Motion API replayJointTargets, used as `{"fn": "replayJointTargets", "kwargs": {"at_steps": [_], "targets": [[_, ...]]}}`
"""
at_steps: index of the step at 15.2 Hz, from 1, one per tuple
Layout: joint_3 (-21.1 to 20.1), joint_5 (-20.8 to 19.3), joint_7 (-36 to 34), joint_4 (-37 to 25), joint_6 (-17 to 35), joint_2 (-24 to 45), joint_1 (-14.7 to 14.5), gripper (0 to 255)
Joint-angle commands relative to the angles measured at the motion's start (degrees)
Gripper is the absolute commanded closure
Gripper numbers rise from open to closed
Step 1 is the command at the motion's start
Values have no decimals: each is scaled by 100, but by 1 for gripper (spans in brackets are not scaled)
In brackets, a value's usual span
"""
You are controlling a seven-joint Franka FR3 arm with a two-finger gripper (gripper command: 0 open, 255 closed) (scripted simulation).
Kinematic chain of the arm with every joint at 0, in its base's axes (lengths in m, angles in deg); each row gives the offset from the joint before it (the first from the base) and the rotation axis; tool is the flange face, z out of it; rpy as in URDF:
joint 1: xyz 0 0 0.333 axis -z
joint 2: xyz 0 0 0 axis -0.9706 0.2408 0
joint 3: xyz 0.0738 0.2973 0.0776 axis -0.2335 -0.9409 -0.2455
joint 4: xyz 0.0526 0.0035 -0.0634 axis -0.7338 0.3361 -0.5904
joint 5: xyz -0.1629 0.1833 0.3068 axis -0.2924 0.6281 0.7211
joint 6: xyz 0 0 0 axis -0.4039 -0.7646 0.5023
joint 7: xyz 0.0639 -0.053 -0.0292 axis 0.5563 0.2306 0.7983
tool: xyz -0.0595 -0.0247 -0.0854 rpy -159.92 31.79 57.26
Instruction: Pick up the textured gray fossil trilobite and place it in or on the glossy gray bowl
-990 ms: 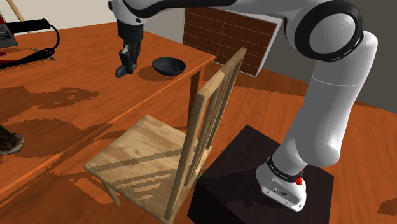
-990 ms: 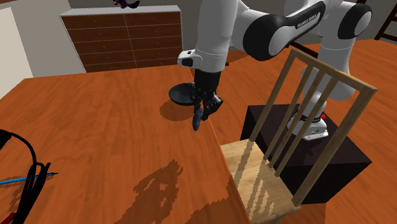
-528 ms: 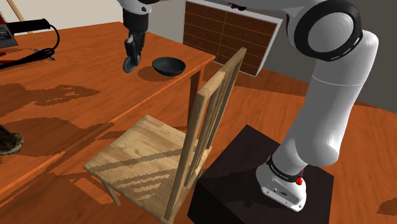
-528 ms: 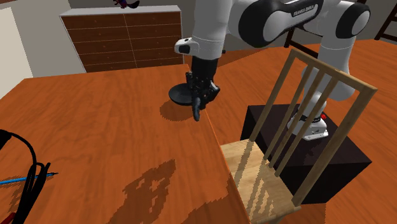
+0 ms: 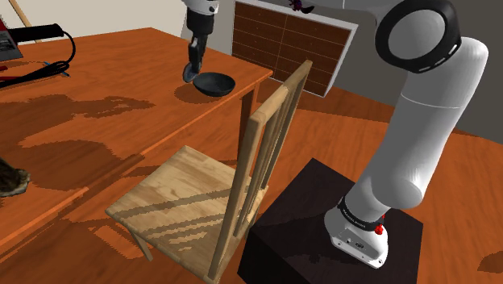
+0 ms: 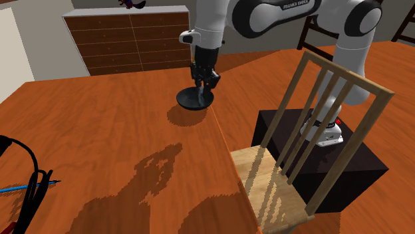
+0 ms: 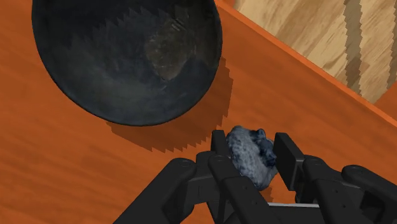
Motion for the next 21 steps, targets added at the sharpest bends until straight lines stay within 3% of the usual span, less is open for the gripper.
{"fn": "replayJointTargets", "kwargs": {"at_steps": [1,9,21], "targets": [[88,56,269,2,-9,-5,163,255],[418,248,1237,-301,-142,203,778,255],[418,263,1283,645,789,188,778,255]]}}
